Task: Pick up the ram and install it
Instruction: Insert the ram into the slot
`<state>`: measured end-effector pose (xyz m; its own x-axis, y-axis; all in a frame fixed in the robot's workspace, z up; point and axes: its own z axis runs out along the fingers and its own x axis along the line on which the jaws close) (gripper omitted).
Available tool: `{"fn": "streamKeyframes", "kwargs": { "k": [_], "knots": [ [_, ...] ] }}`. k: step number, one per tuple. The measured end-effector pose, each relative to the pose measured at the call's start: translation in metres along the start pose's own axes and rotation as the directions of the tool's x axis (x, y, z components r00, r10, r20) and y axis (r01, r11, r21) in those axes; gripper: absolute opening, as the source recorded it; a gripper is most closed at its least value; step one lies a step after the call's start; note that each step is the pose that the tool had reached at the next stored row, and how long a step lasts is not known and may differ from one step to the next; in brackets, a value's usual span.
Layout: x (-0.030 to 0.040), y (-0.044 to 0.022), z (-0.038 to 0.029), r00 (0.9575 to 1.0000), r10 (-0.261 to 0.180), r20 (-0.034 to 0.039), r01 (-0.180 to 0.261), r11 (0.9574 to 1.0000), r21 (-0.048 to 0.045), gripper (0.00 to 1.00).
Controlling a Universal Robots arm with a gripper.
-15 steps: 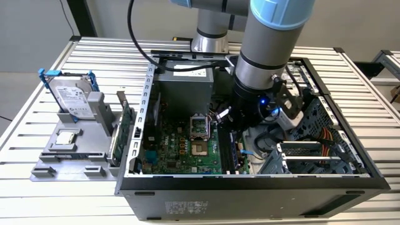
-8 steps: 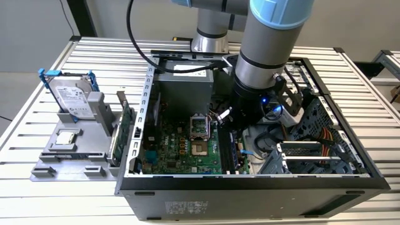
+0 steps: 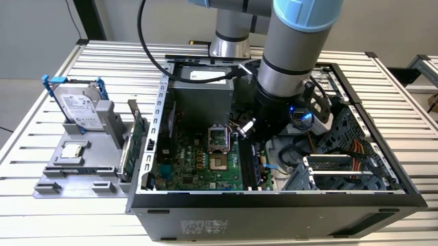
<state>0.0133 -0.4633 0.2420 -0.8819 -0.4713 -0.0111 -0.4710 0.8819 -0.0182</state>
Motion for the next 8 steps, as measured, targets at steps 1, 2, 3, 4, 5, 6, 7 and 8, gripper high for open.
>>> {"fn": "streamKeyframes", "kwargs": {
  "k": [1, 2, 3, 4, 5, 6, 7, 8],
  "knots": [
    [0.0, 0.0, 0.0, 0.9999, -0.016, 0.0004, 0.016, 0.9999, -0.0002, 0.0],
    [0.0, 0.0, 0.0, 0.9995, -0.033, 0.0006, 0.033, 0.9995, -0.0004, 0.0],
    [0.0, 0.0, 0.0, 0.9987, -0.05, 0.0009, 0.05, 0.9987, -0.0005, 0.0],
    [0.0, 0.0, 0.0, 0.9977, -0.068, 0.0013, 0.068, 0.9977, -0.0006, 0.0],
    [0.0, 0.0, 0.0, 0.9963, -0.086, 0.0016, 0.086, 0.9963, -0.0008, 0.0],
    [0.0, 0.0, 0.0, 0.9947, -0.103, 0.002, 0.103, 0.9947, -0.0009, 0.0],
    [0.0, 0.0, 0.0, 0.9927, -0.121, 0.0024, 0.121, 0.9927, -0.001, 0.0],
    [0.0, 0.0, -0.0001, 0.9905, -0.137, 0.0027, 0.137, 0.9905, -0.0011, 0.0]
  ]
}}
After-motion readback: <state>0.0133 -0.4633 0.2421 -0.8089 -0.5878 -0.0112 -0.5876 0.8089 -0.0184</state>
